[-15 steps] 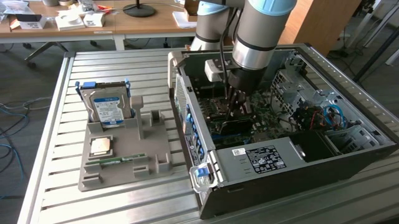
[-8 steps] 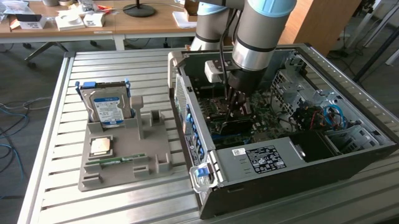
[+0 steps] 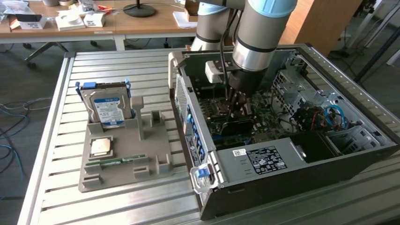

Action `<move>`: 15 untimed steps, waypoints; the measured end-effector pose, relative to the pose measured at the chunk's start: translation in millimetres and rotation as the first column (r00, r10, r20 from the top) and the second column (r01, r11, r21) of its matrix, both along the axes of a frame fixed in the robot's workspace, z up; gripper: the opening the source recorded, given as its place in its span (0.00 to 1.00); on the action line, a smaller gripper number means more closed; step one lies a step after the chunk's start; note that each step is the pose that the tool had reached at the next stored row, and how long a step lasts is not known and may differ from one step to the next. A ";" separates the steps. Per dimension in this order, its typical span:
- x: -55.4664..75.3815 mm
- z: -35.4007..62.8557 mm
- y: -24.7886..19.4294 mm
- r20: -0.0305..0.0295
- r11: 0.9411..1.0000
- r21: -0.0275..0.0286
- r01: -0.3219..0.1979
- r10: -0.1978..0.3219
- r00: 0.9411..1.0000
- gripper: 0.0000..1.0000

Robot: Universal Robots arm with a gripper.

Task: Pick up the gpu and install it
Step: 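Press down on the gpu until it lock into place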

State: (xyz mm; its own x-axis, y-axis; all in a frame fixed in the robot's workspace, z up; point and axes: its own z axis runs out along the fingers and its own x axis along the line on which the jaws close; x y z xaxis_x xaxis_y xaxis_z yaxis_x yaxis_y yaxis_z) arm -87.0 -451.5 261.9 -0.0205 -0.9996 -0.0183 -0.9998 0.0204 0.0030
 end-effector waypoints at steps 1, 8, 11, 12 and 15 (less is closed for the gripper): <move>0.0 0.0 0.0 0.000 1.000 0.000 0.000 0.000 1.000 0.11; 0.0 0.0 0.0 0.000 1.000 0.000 0.000 0.000 1.000 0.11; 0.0 0.0 0.0 0.000 1.000 0.000 0.000 0.000 1.000 0.11; 0.0 0.0 0.0 0.000 1.000 0.000 0.000 0.000 1.000 0.11; 0.0 2.8 0.2 0.001 1.000 0.002 0.000 0.000 1.000 0.11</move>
State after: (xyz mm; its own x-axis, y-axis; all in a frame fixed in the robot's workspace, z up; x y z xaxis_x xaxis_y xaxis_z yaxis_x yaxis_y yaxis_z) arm -86.9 -451.3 264.7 -0.0206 -0.9996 -0.0199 -0.9998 0.0206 0.0023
